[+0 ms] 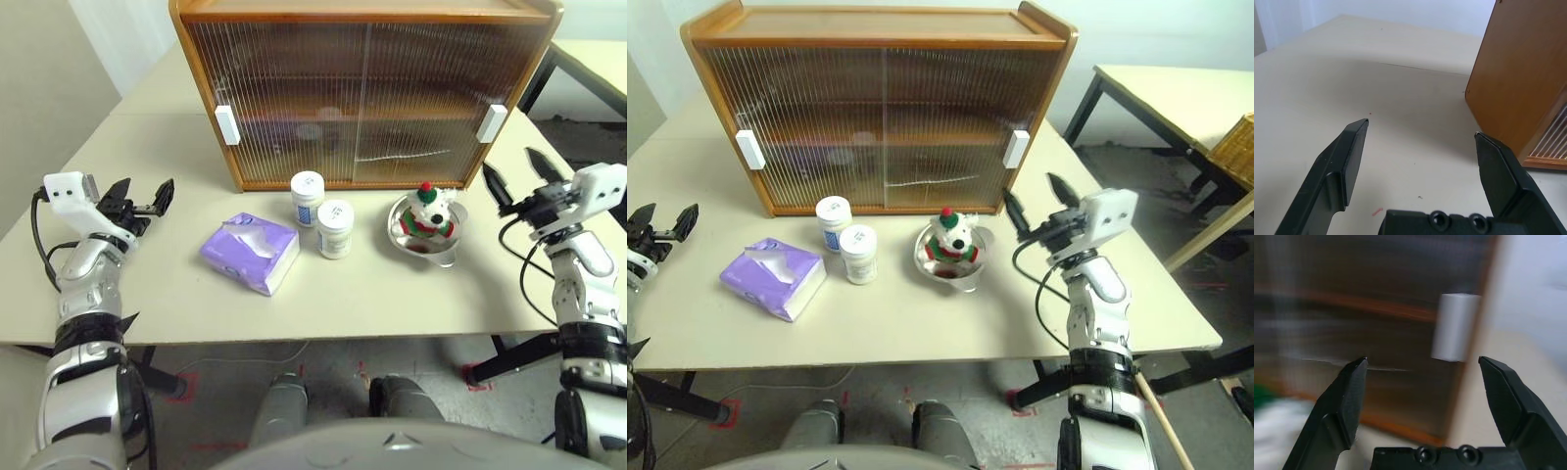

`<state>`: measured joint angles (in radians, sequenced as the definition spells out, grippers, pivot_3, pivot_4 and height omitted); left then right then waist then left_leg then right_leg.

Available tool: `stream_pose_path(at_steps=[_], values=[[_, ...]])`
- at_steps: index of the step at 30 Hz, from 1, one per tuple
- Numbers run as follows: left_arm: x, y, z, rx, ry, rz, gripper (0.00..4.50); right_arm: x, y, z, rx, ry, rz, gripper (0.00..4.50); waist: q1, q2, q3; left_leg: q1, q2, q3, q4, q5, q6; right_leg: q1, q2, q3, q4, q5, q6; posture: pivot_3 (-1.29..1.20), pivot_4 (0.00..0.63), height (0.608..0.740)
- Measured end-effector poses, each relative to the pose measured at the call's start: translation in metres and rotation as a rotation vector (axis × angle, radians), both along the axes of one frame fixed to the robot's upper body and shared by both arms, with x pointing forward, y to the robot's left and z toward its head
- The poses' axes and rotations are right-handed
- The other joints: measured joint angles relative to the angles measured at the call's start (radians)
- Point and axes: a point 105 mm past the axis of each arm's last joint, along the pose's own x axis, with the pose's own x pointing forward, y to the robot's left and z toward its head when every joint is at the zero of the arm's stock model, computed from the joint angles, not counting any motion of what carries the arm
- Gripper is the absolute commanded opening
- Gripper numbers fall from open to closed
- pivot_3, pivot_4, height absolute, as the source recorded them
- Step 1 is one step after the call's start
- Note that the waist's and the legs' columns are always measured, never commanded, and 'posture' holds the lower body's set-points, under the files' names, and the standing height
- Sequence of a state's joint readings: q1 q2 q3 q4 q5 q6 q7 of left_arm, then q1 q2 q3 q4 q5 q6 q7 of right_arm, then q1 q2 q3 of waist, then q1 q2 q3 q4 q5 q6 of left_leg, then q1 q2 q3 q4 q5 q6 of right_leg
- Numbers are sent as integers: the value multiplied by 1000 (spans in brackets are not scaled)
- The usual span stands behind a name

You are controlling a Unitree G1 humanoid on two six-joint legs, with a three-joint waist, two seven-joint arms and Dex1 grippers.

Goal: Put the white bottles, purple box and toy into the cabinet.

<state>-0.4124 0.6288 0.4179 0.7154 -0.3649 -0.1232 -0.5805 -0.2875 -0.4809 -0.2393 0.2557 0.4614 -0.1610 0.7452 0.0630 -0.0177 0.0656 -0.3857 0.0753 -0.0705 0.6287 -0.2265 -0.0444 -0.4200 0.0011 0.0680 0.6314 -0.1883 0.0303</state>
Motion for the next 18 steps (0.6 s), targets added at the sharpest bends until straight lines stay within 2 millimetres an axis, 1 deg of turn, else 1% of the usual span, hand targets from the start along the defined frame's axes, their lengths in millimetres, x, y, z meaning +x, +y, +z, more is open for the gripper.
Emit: stream_pose_path(at_steps=[1, 4, 6, 9, 12, 18], values=[[-1, -1, 2, -3, 3, -12, 4479, -6, 13, -2, -26, 41, 93, 4500, 3, 0, 0, 0, 0, 0, 0, 0, 0, 0, 1, 0, 0, -1, -1, 177, 61, 740], [-3, -3, 8, -13, 6, -50, 4479, -22, 46, -2, -88, 97, 302, 4500, 8, 0, 0, 0, 0, 0, 0, 0, -1, 0, 3, 0, 0, -2, -2, 183, 61, 740], [-4, -4, 12, -13, 13, -72, 4479, -35, 62, -4, -124, 134, 411, 4500, 11, 0, 0, 0, 0, 0, 0, -1, -3, 0, 4, 0, 1, -2, -3, 187, 60, 740], [-6, -1, 22, -9, 11, -94, 4479, -57, 85, -14, -169, 190, 568, 4500, 17, -1, -1, 0, 0, -1, 0, -3, -6, 0, 4, 1, 1, -2, -3, 194, 59, 740], [-6, -2, 29, -4, 15, -123, 4479, -68, 93, -20, -184, 222, 634, 4500, 22, -1, -1, 0, 0, -1, 0, -3, -9, 1, 5, 2, 1, -2, -4, 198, 61, 740], [-7, -6, 32, -18, 31, -167, 4479, -68, 95, -19, -189, 217, 641, 4500, 26, -1, -1, 1, 0, -3, -1, -1, -12, 1, 6, 3, 3, -2, -4, 194, 60, 740]])
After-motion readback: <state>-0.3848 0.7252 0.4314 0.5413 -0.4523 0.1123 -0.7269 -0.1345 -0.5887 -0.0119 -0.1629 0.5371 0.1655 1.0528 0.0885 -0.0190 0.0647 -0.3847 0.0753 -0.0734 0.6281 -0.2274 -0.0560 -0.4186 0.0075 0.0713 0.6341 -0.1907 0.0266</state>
